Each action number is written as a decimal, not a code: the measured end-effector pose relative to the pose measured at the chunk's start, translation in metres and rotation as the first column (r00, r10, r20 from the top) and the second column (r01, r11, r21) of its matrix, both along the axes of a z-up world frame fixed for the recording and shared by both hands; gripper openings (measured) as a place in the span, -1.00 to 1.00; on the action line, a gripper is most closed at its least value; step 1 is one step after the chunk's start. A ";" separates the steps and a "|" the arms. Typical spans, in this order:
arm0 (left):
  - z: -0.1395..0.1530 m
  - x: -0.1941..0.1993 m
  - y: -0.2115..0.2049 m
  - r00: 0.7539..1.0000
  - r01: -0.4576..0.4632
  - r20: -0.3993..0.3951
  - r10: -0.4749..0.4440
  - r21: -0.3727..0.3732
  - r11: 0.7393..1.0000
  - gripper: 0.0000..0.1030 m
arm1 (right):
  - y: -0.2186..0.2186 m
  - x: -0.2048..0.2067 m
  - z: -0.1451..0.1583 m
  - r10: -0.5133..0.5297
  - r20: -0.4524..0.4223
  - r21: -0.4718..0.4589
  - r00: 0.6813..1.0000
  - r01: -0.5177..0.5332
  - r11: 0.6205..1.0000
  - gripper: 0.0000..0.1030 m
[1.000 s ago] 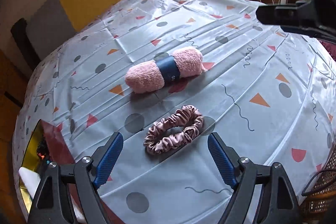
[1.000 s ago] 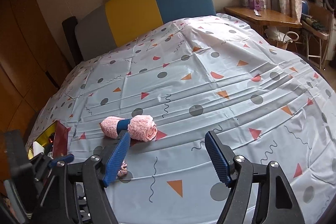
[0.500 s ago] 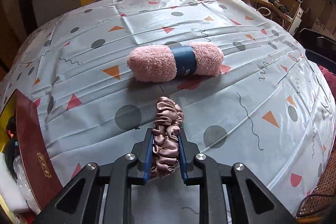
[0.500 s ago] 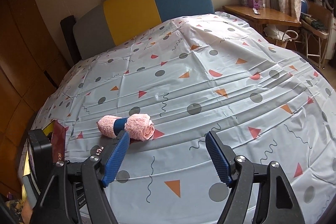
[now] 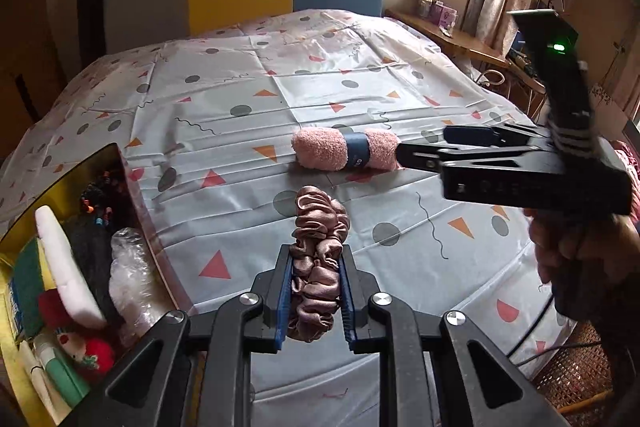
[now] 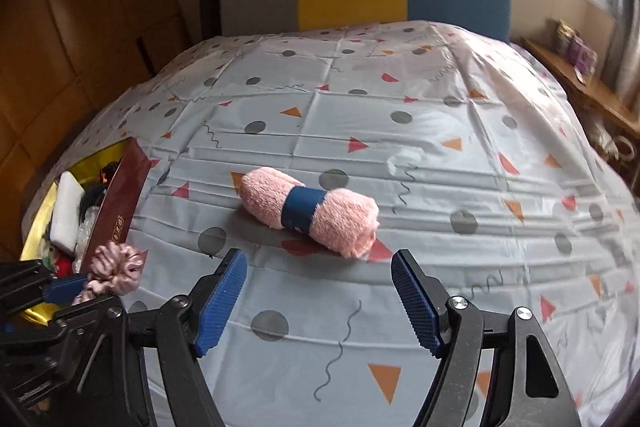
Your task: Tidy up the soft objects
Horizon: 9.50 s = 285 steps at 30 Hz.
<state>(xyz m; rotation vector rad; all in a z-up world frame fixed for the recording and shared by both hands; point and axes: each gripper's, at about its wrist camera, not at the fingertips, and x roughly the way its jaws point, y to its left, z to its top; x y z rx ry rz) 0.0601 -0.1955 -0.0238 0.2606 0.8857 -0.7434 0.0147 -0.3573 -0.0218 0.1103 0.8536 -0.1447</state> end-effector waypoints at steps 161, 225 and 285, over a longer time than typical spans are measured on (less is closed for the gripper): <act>0.027 -0.008 0.281 0.682 -0.722 0.074 0.727 -0.085 0.686 -0.04 | 0.092 0.014 -0.069 0.017 -0.126 -0.267 0.992 -0.050 0.962 -0.10; 0.035 -0.040 0.296 0.613 -0.772 0.156 0.774 -0.086 0.629 0.16 | 0.277 -0.008 -0.008 0.430 0.056 -0.111 0.901 -0.423 0.899 0.62; 0.051 -0.071 0.277 0.556 -0.793 0.256 0.791 -0.121 0.597 0.17 | 0.273 -0.050 0.034 0.250 0.279 -0.156 0.927 -0.214 0.964 0.87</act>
